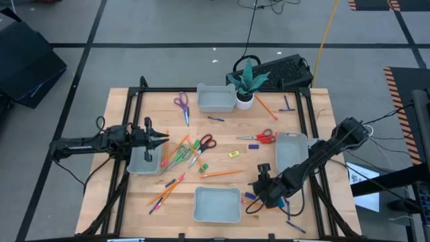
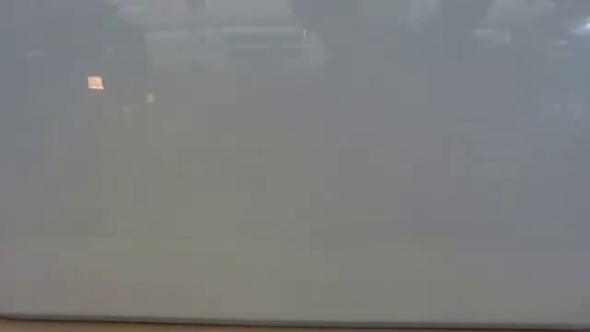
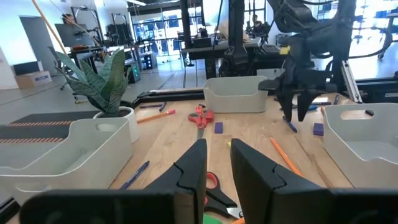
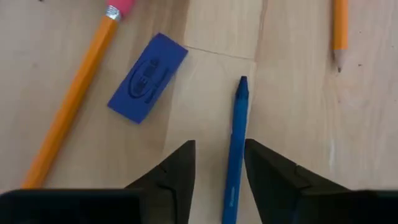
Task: Sort crayons/erasers/pens/pencils in bins
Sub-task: Put the blue crayon into the middle right gray bin
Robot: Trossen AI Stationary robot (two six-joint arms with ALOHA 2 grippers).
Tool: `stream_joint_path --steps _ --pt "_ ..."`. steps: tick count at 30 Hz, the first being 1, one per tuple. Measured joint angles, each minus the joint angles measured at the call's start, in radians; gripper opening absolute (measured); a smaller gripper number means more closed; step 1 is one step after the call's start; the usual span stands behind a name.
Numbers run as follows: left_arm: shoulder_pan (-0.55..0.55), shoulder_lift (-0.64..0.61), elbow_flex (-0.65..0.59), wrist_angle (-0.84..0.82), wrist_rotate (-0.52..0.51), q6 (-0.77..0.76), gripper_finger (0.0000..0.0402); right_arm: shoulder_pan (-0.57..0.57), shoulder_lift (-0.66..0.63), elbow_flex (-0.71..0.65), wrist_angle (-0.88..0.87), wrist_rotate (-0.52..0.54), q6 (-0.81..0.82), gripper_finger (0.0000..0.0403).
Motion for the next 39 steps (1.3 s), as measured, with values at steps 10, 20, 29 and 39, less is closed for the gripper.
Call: stream_joint_path --steps 10,20,29,39 --pt "0.000 0.000 0.000 0.000 0.000 0.000 0.0076 -0.057 0.037 0.004 -0.001 -0.040 0.049 0.0048" --pt "0.000 0.000 0.000 0.000 0.000 0.000 0.0076 -0.069 -0.032 -0.001 -0.031 -0.045 -0.010 0.0022" --pt "0.000 0.000 0.000 0.000 0.000 0.000 0.0076 -0.089 -0.352 0.077 -0.281 0.055 0.055 0.0016" --pt "0.000 0.000 0.000 0.001 0.000 0.000 0.0076 -0.133 -0.627 0.086 -0.830 0.115 0.442 0.0016"
